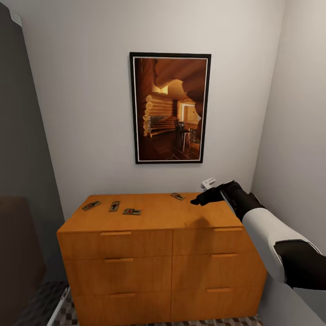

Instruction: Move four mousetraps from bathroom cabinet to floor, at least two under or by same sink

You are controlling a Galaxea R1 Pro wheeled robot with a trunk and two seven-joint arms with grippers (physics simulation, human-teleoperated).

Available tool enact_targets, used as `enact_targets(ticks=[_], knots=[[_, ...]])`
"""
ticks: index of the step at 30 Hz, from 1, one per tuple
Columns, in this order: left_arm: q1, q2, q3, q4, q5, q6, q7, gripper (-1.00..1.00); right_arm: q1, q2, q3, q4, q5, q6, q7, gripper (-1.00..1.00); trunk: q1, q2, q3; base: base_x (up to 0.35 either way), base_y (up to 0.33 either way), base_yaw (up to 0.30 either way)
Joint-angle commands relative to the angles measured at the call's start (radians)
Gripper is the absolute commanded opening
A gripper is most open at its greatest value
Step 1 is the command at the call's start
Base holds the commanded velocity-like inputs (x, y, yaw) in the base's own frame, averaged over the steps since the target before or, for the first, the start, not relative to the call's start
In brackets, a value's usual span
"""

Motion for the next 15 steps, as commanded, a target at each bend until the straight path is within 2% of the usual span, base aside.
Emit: enact_targets(ticks=[1, 7, 15], knots=[[0.0, -0.001, 0.0, 0.0, 0.0, 0.0, 0.0, 1.0, 0.0, -0.001, 0.0, 0.0, 0.0, 0.0, 0.004, 1.0, 0.0, 0.0, 0.0, 0.162, 0.0, 0.0], [0.0, -0.013, 0.0, 0.0, -0.001, -0.001, -0.001, 1.0, 0.0, -0.003, 0.0, 0.0, -0.001, -0.001, 0.018, 1.0, 0.0, 0.0, 0.0, 0.159, 0.0, 0.0], [0.0, -0.015, 0.0, 0.0, -0.001, -0.001, -0.001, 1.0, 0.0, -0.004, 0.0, 0.001, -0.001, -0.002, 0.019, 1.0, 0.0, 0.0, 0.0, 0.036, 0.0, 0.0]])
